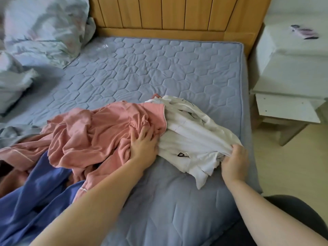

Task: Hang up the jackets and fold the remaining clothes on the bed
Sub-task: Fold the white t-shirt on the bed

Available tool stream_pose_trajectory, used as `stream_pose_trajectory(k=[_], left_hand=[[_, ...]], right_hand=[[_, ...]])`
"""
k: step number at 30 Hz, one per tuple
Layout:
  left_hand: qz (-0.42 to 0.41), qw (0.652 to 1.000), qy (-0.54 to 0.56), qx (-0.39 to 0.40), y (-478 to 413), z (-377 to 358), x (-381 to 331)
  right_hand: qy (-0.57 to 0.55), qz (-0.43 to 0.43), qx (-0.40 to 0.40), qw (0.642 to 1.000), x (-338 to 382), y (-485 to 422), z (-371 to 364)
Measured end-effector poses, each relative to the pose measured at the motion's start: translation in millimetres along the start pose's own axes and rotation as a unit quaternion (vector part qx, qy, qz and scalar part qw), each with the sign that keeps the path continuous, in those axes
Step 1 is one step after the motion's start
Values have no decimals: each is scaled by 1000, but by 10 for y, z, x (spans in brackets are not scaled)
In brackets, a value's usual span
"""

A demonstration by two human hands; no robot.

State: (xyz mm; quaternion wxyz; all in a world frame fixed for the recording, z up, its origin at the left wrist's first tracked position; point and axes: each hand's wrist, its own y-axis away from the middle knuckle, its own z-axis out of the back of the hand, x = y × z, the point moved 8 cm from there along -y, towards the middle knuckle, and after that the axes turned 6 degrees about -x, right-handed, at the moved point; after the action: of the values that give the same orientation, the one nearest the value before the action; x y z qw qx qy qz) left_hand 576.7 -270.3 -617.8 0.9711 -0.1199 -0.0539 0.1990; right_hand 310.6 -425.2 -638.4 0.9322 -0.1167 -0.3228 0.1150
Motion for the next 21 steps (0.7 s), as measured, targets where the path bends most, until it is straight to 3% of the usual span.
stream_pose_trajectory(k=[1,2,3,4,5,6,8,10,12,13,14,16,19,21], left_hand=[[44,999,-14,25,-22,2,217],[148,987,2,58,-22,8,510],[294,952,52,65,33,36,841],[434,888,132,70,126,51,1079],[516,832,196,59,173,97,1165],[520,829,201,40,116,198,1132],[370,922,112,-36,-150,467,805],[97,992,86,-4,-305,435,72],[-121,984,64,117,-123,112,-648],[-164,969,52,175,-11,-70,-840],[-166,963,49,208,42,-212,-930],[-127,972,30,196,31,-289,-966],[-110,988,2,107,-121,-89,-1037],[-122,991,-5,58,-322,67,-1100]], right_hand=[[5,10,8,1000,7,30,2],[13,29,19,999,41,76,-6],[24,54,30,998,85,124,-18],[35,74,35,996,124,162,-28],[41,89,35,995,164,183,-22],[38,107,30,993,212,193,-8],[16,159,29,987,354,239,3],[40,189,77,978,432,311,-102],[130,165,162,964,364,378,-272],[180,129,204,953,276,392,-336],[211,94,229,945,190,393,-359],[210,80,204,953,181,325,-294],[89,99,64,989,269,191,-25],[-22,98,-62,993,272,62,257]])
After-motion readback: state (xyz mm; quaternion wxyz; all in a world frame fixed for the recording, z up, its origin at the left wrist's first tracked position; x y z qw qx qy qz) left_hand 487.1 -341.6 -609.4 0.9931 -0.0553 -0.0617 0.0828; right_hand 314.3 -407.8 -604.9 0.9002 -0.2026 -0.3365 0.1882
